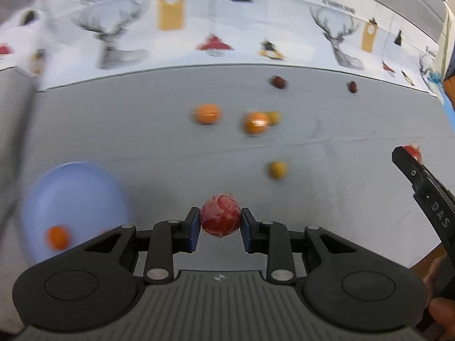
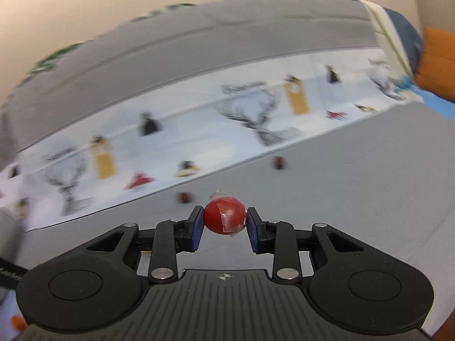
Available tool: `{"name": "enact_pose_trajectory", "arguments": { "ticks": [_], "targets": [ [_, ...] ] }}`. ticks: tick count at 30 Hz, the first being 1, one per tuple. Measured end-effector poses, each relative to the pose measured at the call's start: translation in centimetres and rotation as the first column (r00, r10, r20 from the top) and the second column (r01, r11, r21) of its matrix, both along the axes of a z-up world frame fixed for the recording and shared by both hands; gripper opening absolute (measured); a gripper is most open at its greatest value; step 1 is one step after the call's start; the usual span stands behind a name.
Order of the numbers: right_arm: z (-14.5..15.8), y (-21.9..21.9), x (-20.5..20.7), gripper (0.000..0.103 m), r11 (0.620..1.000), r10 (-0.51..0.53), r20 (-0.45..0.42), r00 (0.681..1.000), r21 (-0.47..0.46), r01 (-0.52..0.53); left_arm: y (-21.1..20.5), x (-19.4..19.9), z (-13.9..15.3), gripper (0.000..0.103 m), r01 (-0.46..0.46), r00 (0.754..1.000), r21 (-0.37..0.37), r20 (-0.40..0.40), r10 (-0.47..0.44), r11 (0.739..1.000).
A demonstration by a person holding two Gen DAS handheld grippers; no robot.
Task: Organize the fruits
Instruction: 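Carry both red plums over the blue plate with both tools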
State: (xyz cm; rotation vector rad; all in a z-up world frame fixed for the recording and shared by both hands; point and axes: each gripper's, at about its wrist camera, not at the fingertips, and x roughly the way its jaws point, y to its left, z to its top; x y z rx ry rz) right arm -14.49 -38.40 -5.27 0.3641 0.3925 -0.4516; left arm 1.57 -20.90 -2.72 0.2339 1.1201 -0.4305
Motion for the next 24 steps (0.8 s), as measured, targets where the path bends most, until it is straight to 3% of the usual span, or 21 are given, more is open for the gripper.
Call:
{"name": "enact_pose_trajectory", "arguments": {
  "ticks": [3,6,9,14,19,24],
  "targets": [
    [1.7,4.8,-0.9,0.034,0.994,0.105,0.013,0.994,-0.009,-0.105,4.9,-1.6,2.1,0.033,-0.035,0.998,0.012,0.049,0.034,0.999],
    [2.9,9.3,-1.9,0.034,0.973,0.228,0.024,0.973,0.04,-0.229,9.6,-3.5,3.8,0.033,-0.073,0.994,0.009,0.081,0.072,0.997],
    [3.5,13.8,-2.7,0.034,0.936,0.345,0.009,0.939,0.071,-0.345,13.7,-5.3,5.0,0.033,-0.104,0.989,0.013,0.107,0.103,0.994],
    [3.9,20.4,-4.1,0.034,0.869,0.495,-0.061,0.867,0.044,-0.494,19.1,-8.1,5.8,0.033,-0.14,0.982,-0.005,0.127,0.139,0.99],
    [4.3,24.7,-4.8,0.034,0.824,0.56,-0.134,0.817,-0.008,-0.566,23.0,-9.9,5.6,0.033,-0.165,0.975,-0.017,0.146,0.166,0.986],
    [4.7,26.2,-5.1,0.034,0.82,0.553,-0.179,0.814,-0.058,-0.569,25.1,-10.6,5.0,0.033,-0.188,0.971,-0.038,0.144,0.192,0.981]
  ]
}}
